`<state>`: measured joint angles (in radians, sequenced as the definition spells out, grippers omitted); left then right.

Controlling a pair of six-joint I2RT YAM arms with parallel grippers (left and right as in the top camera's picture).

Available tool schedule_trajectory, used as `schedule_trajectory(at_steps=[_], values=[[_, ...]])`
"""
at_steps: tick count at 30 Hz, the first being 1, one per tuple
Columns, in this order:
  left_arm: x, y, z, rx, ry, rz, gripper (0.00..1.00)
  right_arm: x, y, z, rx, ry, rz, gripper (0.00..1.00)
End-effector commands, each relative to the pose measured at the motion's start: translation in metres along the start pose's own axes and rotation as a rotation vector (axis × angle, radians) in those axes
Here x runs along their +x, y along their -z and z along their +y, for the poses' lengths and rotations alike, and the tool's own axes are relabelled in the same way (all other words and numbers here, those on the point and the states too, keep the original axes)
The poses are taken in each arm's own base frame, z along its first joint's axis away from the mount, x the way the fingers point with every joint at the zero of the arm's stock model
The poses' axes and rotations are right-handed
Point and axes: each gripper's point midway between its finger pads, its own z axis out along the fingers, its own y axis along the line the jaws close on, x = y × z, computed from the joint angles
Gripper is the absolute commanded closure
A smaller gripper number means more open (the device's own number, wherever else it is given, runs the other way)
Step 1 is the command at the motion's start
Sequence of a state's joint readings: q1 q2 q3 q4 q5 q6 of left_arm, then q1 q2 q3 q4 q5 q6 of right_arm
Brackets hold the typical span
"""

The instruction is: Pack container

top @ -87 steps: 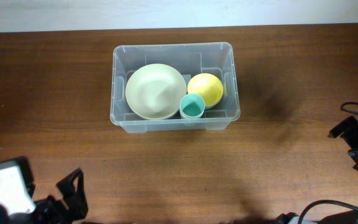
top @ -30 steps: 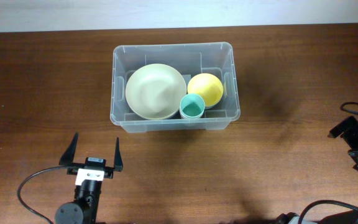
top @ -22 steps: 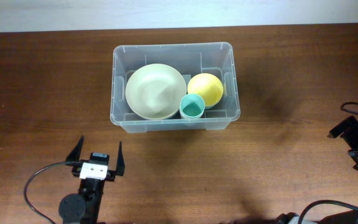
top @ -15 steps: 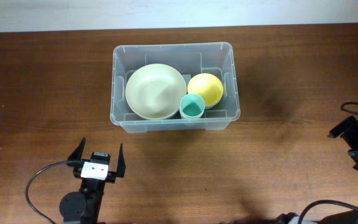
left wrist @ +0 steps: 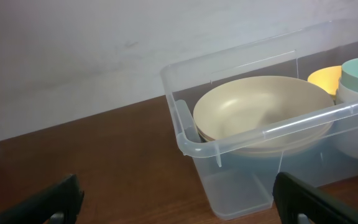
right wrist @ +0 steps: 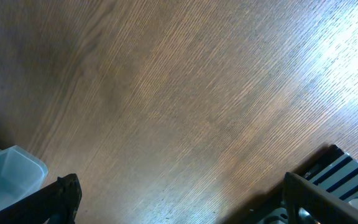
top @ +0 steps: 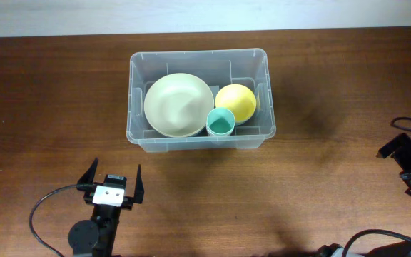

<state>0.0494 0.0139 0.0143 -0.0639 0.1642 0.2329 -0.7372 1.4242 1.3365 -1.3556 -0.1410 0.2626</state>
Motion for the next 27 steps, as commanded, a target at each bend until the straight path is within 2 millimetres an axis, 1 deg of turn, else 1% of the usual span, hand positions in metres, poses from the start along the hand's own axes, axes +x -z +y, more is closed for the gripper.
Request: schedule_trajectory(at_steps=[1, 22, 25, 27], values=[[0.002, 0.0, 0.002, -0.009, -0.007, 0.001, 0.0, 0.0, 0.0, 0.0, -0.006, -0.01, -0.002, 0.01], [0.002, 0.0, 0.002, -0.009, -0.007, 0.001, 0.0, 0.0, 0.0, 0.001, -0.005, -0.004, 0.0, 0.01], [0.002, 0.0, 0.002, -0.009, -0.007, 0.001, 0.0, -0.003, 0.007, 0.002, 0.001, 0.011, -0.055, 0.01], [0.002, 0.0, 0.002, -0.009, -0.007, 0.001, 0.0, -0.008, 0.019, 0.012, -0.03, 0.049, -0.144, 0.01]])
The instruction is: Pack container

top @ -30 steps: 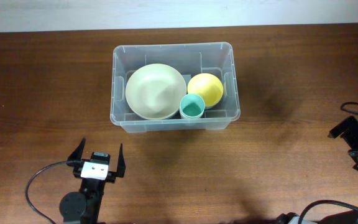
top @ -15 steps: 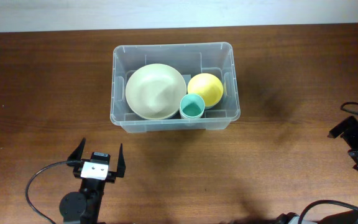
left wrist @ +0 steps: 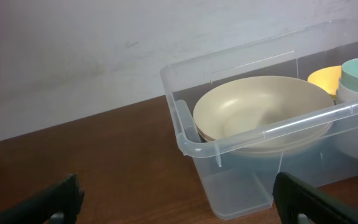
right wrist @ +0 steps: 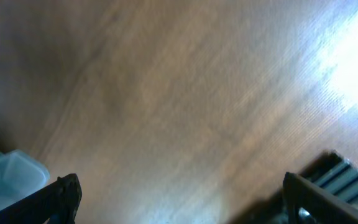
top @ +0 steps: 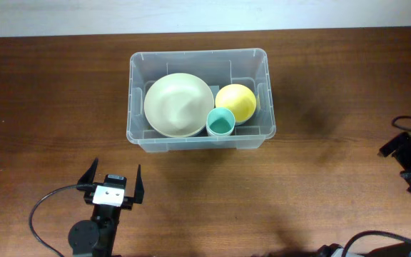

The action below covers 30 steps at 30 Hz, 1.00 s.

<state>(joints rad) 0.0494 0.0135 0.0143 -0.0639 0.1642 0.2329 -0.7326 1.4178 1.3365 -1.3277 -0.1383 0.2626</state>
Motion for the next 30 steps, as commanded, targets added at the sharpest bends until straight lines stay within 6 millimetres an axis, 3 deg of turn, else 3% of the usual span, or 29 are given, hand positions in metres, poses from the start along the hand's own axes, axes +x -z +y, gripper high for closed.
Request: schedule_trajectory(at_steps=[1, 5, 9, 13, 17, 22, 26, 30], values=[[0.002, 0.0, 0.002, -0.009, -0.007, 0.002, 0.0, -0.004, 0.022, 0.018, -0.043, 0.07, -0.162, 0.01], [0.002, 0.0, 0.002, -0.009, -0.007, 0.002, 0.0, -0.001, 0.039, 0.064, -0.172, 0.242, -0.392, 0.01], [0.002, 0.0, 0.002, -0.009, -0.007, 0.002, 0.0, 0.028, 0.053, 0.121, -0.382, 0.456, -0.615, 0.01], [0.002, 0.0, 0.002, -0.009, -0.007, 0.002, 0.0, 0.06, 0.067, 0.152, -0.574, 0.583, -0.802, 0.01], [0.002, 0.0, 0.002, -0.009, -0.007, 0.002, 0.0, 0.084, 0.076, 0.156, -0.706, 0.671, -0.979, 0.01], [0.002, 0.0, 0.002, -0.009, -0.007, 0.002, 0.0, 0.107, 0.067, 0.138, -0.761, 0.738, -1.112, 0.01], [0.002, 0.0, 0.002, -0.009, -0.007, 0.002, 0.0, 0.129, 0.064, 0.138, -0.764, 0.964, -1.194, 0.01], [0.002, 0.0, 0.002, -0.009, -0.007, 0.002, 0.0, 0.133, 0.056, 0.135, -0.763, 0.983, -1.215, 0.01]])
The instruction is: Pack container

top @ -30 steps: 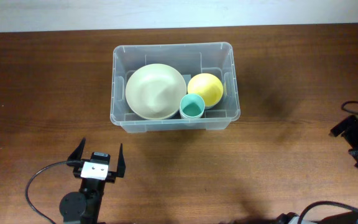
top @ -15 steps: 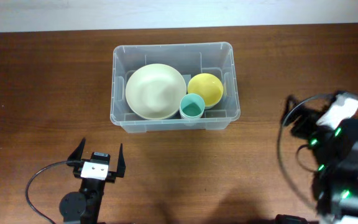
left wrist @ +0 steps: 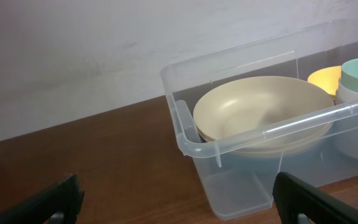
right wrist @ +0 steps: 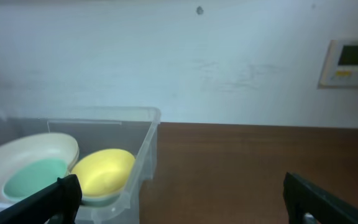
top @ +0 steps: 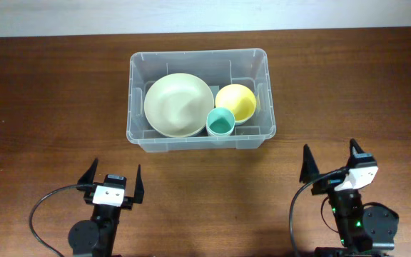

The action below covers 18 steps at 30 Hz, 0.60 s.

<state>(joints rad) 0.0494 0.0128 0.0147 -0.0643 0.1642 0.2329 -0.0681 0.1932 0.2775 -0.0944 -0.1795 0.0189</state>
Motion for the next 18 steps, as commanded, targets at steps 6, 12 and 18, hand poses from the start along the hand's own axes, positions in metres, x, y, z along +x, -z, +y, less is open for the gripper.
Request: schedule_trajectory(at_steps=[6, 12, 18], values=[[0.002, 0.0, 0.002, -0.009, -0.007, 0.003, 0.0, 0.008, 0.004, 0.01, -0.049, 0.099, -0.07, 0.01], [0.002, 0.0, 0.002, -0.009, -0.007, 0.003, 0.0, -0.007, 0.007, 0.007, -0.024, 0.121, -0.192, 0.01], [0.002, 0.0, 0.002, -0.009, -0.007, 0.003, 0.0, 0.001, 0.007, 0.007, -0.024, 0.127, -0.222, 0.01]])
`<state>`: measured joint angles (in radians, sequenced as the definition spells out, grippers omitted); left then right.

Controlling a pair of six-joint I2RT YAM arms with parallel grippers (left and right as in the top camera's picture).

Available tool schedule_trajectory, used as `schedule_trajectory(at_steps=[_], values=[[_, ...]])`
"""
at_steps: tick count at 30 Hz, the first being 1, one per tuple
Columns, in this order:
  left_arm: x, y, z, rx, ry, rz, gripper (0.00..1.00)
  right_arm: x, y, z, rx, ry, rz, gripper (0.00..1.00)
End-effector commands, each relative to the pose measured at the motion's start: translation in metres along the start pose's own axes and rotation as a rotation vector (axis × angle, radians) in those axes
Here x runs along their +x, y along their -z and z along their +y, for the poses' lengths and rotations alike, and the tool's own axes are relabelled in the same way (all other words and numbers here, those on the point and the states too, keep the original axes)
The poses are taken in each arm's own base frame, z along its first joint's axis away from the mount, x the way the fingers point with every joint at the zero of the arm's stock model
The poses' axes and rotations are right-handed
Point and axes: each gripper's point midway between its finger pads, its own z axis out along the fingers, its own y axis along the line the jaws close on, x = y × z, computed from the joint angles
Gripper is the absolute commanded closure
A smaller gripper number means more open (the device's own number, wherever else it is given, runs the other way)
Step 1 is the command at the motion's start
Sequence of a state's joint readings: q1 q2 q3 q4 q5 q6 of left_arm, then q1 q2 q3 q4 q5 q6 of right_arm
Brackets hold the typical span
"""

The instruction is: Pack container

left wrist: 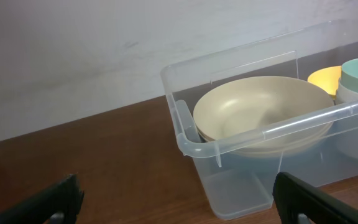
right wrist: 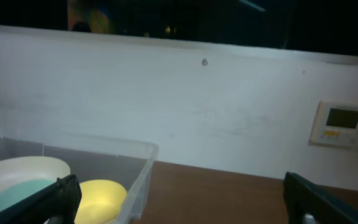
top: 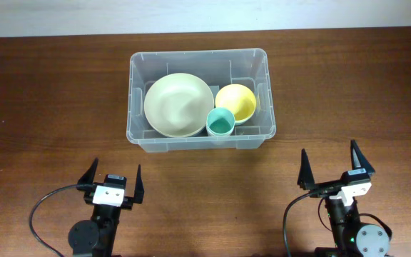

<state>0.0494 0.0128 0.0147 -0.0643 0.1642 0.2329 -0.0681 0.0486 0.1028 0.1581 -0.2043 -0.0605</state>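
A clear plastic container [top: 140, 63] stands at the table's far middle. Inside lie a large cream bowl [top: 178, 105], a yellow bowl [top: 236, 101] and a teal cup [top: 220, 121]. The left wrist view shows the container [left wrist: 185, 138] with the cream bowl [left wrist: 263, 112] in it. In the right wrist view the container [right wrist: 143, 168] holds the yellow bowl [right wrist: 98, 196]. My left gripper [top: 113, 180] stands open near the front left. My right gripper [top: 331, 168] stands open near the front right. Both are empty and well short of the container.
A black cable [top: 45, 210] loops beside the left arm's base. A white wall with a small thermostat panel [right wrist: 342, 123] rises behind the table. Brown tabletop [top: 48, 93] surrounds the container.
My right gripper has shifted slightly nearer the front edge and tilted up, its camera now seeing more wall. The left arm and the container's contents are unchanged.
At first my right arm sat at the far right edge, its camera facing down at the tabletop, and stayed there. Then it stood open at the front right facing the container. The left gripper stayed open and still throughout. The bowls and cup remained in the container.
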Motion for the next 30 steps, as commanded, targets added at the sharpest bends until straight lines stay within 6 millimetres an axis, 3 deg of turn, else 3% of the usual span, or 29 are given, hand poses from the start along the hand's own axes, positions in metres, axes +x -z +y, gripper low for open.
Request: schedule_trajectory(at_steps=[1, 11, 21, 30], values=[[0.002, 0.0, 0.002, -0.009, -0.007, 0.003, 0.0, 0.012, 0.002, 0.002, -0.004, 0.006, -0.006, 0.01], [0.002, 0.0, 0.002, -0.009, -0.007, 0.003, 0.0, 0.026, 0.002, 0.003, -0.003, 0.005, 0.004, 0.01], [0.002, 0.0, 0.002, -0.009, -0.007, 0.003, 0.0, 0.09, 0.011, 0.007, -0.012, -0.048, 0.27, 0.01], [0.002, 0.0, 0.002, -0.009, -0.007, 0.003, 0.0, 0.089, 0.011, 0.007, -0.012, -0.047, 0.265, 0.01]])
